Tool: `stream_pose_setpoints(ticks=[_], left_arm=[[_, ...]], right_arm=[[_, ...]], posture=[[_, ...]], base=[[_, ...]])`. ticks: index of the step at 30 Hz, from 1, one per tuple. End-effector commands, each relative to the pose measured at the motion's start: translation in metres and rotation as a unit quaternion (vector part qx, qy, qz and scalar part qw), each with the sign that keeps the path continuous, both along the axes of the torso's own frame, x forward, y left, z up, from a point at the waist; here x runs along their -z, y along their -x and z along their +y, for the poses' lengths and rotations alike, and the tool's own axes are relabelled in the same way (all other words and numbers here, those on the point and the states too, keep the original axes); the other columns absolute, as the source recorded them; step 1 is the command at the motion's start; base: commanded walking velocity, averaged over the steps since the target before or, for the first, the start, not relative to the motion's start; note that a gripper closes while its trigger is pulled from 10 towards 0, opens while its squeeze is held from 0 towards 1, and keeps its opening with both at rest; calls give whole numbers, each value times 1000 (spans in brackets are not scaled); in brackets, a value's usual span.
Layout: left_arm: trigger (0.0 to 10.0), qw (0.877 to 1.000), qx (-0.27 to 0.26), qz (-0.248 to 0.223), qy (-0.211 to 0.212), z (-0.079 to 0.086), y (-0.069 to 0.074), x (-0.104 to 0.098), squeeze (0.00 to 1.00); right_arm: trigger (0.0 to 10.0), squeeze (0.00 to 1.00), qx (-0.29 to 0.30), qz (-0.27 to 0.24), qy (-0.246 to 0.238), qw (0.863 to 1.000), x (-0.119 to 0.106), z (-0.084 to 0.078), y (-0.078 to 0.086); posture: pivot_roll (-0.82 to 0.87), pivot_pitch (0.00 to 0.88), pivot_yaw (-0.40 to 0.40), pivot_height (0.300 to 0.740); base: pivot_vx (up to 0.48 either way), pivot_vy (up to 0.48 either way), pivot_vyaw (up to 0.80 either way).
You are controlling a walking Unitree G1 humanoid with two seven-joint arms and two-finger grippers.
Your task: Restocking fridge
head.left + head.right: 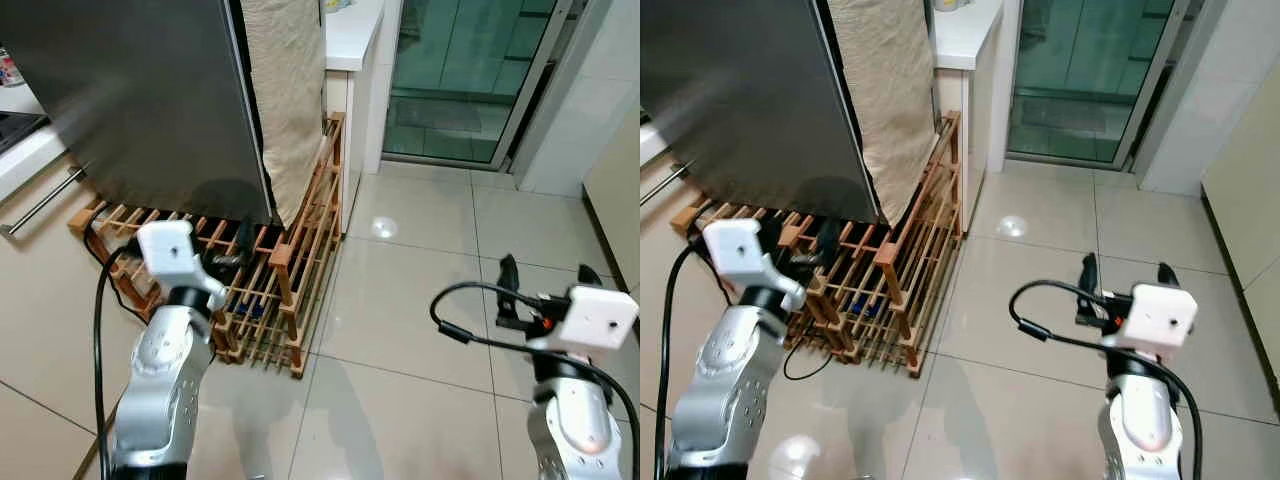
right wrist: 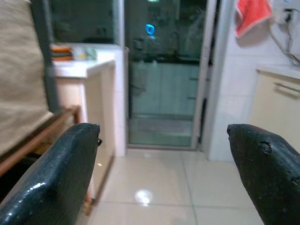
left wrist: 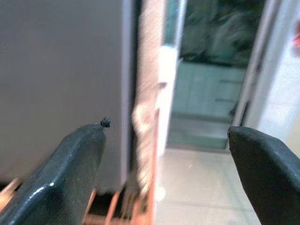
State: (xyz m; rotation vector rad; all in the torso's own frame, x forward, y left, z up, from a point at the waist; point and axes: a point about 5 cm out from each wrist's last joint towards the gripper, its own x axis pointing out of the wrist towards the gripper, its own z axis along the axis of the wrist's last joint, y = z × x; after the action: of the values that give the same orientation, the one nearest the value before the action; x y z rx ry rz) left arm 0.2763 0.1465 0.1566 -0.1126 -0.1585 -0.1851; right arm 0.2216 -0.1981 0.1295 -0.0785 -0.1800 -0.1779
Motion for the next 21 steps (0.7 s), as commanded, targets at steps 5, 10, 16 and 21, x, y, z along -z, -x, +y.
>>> stream_pose_setpoints(ticks=[5, 10, 16, 21], left_arm=[[10000, 1000, -2, -22, 12, -8, -4, -14, 0], [10000, 1000, 1, -25, 11, -10, -5, -15, 0], [10000, 999, -7, -29, 13, -8, -7, -17, 0], [10000, 999, -25, -37, 7, -5, -9, -20, 0]], right_arm=[[10000, 0, -8, 2, 16, 1000, 0, 1, -4], [10000, 0, -10, 2, 18, 1000, 1, 2, -5], [10000, 0, -12, 7, 18, 1000, 3, 2, -7], [10000, 0, -22, 7, 19, 1000, 3, 5, -10]], posture=[[-124, 0, 69, 740], [-120, 0, 67, 740], [-116, 0, 70, 740], [-114, 0, 69, 740]], base=[[480, 0, 0], [478, 0, 0], [466, 0, 0], [372, 0, 0]])
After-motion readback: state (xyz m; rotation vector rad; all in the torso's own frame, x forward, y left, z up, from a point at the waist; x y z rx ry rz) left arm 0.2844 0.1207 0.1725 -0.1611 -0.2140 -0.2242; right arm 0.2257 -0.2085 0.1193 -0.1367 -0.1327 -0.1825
